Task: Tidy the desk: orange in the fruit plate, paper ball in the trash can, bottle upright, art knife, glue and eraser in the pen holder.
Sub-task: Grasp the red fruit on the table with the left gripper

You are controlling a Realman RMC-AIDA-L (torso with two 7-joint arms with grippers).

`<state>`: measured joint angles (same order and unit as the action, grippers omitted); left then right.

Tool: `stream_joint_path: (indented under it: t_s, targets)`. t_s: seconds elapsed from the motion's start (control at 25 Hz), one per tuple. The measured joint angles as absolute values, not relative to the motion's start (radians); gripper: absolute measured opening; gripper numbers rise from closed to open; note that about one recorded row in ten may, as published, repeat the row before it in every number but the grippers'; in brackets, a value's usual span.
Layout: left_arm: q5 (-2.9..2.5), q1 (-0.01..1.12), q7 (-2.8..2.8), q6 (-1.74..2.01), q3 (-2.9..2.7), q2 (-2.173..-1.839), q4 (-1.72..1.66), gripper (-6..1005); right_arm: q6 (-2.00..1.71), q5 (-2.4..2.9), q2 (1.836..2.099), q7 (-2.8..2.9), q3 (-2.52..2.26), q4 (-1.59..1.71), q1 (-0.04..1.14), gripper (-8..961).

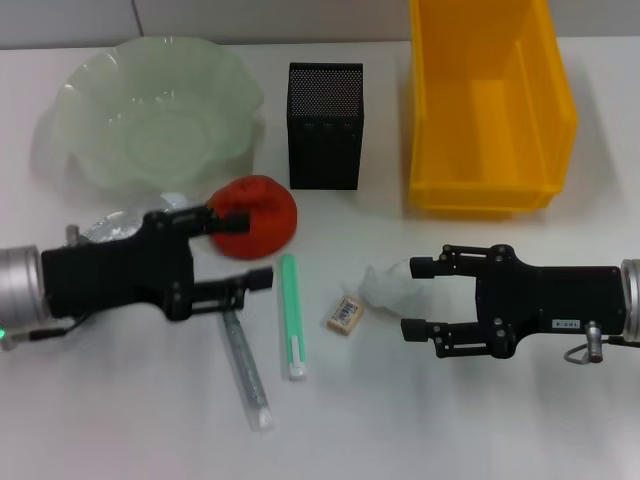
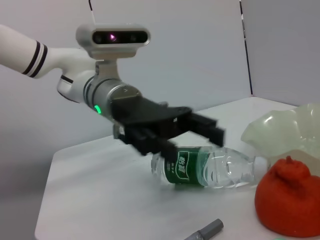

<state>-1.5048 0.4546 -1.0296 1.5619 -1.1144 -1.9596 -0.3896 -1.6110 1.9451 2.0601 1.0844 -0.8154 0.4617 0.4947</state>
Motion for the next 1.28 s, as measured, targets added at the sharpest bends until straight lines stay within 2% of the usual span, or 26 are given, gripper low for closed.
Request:
stream_joint_path:
  t_s: [0.56, 1.28]
  targets:
    - [-1.503, 0.517, -1.026, 1.239, -1.086, -2.026, -0.459, 749, -1.611, 1.942, 2.062, 1.075, -0.810, 0.462, 0.489, 765]
    - [-1.510, 0.526, -1.024, 1.070, -1.194, -2.030, -0.465, 747, -1.612, 1.939, 2.062, 1.074, -0.810, 0.461, 0.488, 764]
